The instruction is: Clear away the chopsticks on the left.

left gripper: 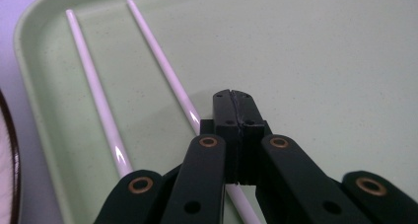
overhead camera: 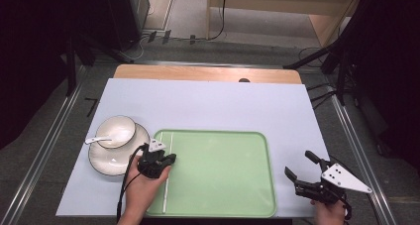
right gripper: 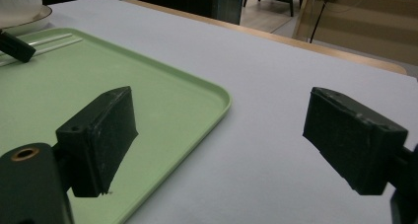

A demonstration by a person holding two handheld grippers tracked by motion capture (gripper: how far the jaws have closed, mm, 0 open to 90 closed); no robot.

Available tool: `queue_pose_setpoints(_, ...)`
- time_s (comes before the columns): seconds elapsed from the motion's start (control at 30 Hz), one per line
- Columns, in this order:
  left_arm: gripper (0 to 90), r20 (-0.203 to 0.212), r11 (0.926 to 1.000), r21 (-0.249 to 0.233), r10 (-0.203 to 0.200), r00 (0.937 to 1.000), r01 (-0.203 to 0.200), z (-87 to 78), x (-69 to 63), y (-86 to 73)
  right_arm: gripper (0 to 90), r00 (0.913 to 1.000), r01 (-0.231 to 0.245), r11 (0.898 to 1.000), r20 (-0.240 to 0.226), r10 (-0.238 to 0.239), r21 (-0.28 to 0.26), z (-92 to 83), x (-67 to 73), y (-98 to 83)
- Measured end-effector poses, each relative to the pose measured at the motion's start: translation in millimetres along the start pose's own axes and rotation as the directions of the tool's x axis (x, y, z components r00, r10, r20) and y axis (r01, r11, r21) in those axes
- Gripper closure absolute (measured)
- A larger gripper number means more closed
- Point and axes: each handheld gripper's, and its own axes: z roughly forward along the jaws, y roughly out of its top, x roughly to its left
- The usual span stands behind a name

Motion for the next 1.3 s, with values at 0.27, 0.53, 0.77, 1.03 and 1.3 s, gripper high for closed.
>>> queue_pose_setpoints(0.27,57.1,0.141,0.9951,-0.094,0.043,0.989,-0.03,-12.6,-2.2,-2.0,12.8,1.0,-0.003,1.0,0.002,0.003,0.004,0.3,0.6,0.1)
queue_pose_setpoints(0.53,0.0,0.257,0.9703,-0.242,0.065,0.9643,-0.001,-43.7,6.7,-5.5,12.8,1.0,0.002,1.0,-0.001,-0.002,0.0,0.0,0.1,-0.1)
queue_pose_setpoints(0.77,0.0,0.221,0.9572,-0.289,0.074,0.9725,-0.008,-62.0,22.6,-20.4,12.8,1.0,0.0,1.0,0.003,0.0,0.001,0.3,0.1,-0.1)
queue_pose_setpoints(1.03,0.0,0.191,0.9482,-0.317,0.08,0.9784,-0.015,-78.5,37.7,-34.3,12.8,1.0,-0.003,1.0,0.007,0.003,0.004,0.4,-0.6,-0.8)
queue_pose_setpoints(1.3,0.0,0.159,0.9467,-0.321,0.081,0.9839,-0.026,-90.4,50.1,-47.7,12.8,0.9999,-0.01,1.0,0.007,0.01,0.006,0.4,-1.5,-1.6)
